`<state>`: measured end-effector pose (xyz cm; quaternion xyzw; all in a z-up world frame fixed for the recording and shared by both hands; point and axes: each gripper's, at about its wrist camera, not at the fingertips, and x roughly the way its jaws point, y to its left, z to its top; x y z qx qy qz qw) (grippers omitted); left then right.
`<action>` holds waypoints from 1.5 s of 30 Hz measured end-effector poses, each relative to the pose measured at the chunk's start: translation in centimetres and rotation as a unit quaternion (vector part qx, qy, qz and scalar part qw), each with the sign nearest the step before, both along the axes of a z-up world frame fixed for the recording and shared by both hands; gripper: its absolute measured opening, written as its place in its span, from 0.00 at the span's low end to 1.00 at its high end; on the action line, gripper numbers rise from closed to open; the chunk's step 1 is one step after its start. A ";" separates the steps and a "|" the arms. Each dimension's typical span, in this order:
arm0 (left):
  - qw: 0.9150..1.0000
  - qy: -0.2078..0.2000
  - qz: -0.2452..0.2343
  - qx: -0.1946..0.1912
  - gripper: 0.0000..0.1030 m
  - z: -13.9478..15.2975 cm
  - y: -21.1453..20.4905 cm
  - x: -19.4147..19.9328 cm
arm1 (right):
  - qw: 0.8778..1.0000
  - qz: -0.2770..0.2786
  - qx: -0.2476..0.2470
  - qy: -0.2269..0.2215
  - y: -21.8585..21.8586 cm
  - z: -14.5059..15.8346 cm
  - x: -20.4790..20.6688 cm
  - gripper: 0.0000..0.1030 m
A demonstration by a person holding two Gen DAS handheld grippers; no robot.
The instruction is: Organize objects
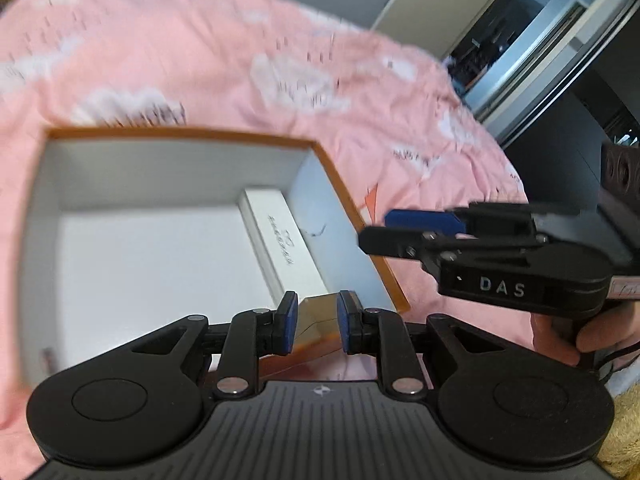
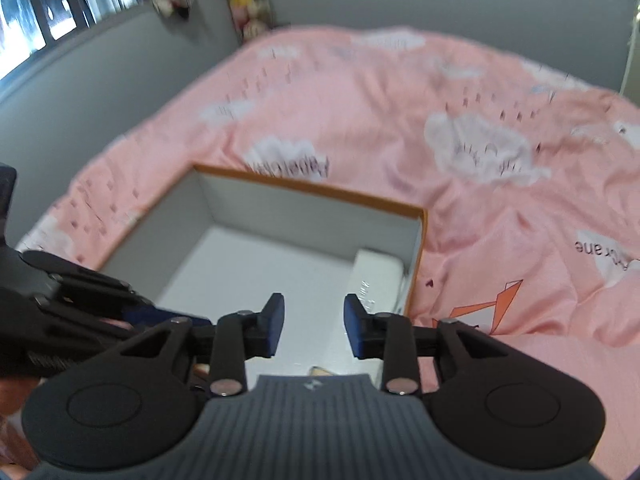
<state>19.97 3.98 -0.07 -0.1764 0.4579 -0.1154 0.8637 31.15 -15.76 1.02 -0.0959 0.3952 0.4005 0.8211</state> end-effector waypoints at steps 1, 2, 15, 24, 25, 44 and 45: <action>1.000 -0.007 0.003 0.004 0.22 0.6 0.3 -1.3 | 1.000 -0.002 0.014 -0.010 -0.6 0.3 -1.1 0.42; 1.000 -0.011 0.007 0.006 0.22 0.9 0.2 -2.1 | 0.999 -0.005 0.028 -0.021 -1.2 0.5 -2.4 0.46; 0.996 0.042 0.072 0.013 0.22 -1.3 0.8 -12.8 | 0.997 -0.048 0.045 0.044 -5.4 -3.5 -14.2 0.50; 0.997 0.045 0.053 0.025 0.31 -3.4 -1.1 -17.3 | 0.979 -0.047 0.032 0.197 -6.8 -7.9 -17.7 0.49; 0.997 0.045 0.051 0.023 0.33 -3.5 -1.2 -17.4 | 0.976 -0.050 0.030 0.211 -6.8 -8.4 -17.8 0.49; 0.997 0.027 0.048 0.050 0.48 -4.4 -1.9 -16.3 | 0.965 -0.121 0.005 0.234 -7.5 -10.0 -16.3 0.45; 0.998 0.021 0.045 0.050 0.48 -4.0 -1.8 -16.3 | 0.965 -0.129 0.003 0.227 -7.8 -9.6 -16.1 0.45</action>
